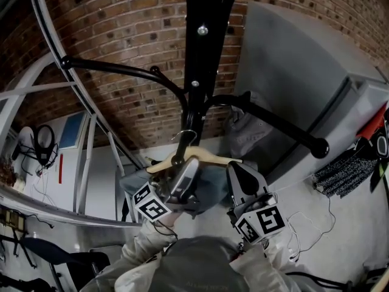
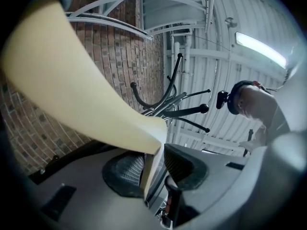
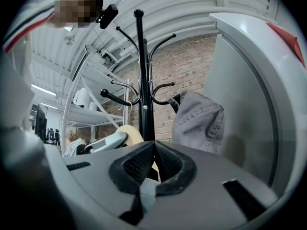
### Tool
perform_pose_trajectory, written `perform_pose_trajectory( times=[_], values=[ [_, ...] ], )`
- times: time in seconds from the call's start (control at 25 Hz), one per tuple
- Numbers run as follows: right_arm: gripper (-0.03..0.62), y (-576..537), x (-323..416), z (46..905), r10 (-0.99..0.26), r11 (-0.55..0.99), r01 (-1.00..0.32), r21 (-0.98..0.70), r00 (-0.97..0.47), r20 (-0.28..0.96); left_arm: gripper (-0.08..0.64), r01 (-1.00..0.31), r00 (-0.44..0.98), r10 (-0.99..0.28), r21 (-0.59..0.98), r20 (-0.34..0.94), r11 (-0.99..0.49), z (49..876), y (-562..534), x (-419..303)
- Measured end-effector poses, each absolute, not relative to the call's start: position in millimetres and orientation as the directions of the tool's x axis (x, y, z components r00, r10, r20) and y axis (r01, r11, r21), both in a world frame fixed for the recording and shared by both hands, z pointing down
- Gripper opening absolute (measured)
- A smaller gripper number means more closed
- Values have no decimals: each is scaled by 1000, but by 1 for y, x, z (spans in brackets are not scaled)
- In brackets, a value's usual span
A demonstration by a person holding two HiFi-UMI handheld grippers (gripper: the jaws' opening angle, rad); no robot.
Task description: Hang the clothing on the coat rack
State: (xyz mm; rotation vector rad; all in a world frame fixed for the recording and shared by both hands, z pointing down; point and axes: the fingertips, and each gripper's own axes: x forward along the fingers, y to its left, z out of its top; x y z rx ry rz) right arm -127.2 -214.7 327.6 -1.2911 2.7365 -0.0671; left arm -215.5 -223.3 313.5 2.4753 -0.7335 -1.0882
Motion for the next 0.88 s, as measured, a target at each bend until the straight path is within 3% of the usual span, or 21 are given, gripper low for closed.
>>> perform_pose_trajectory(
  times=[0.4, 0.88],
  values=[
    [23, -201, -134, 333, -749, 662, -743, -102, -658, -73, 114, -368, 580, -636, 533, -509, -762, 342, -210, -216],
    [23, -178, -150, 345, -702, 709, -693, -129, -710, -51, 112, -574, 563, -732, 455, -384, -681, 363, -172, -226]
  ],
)
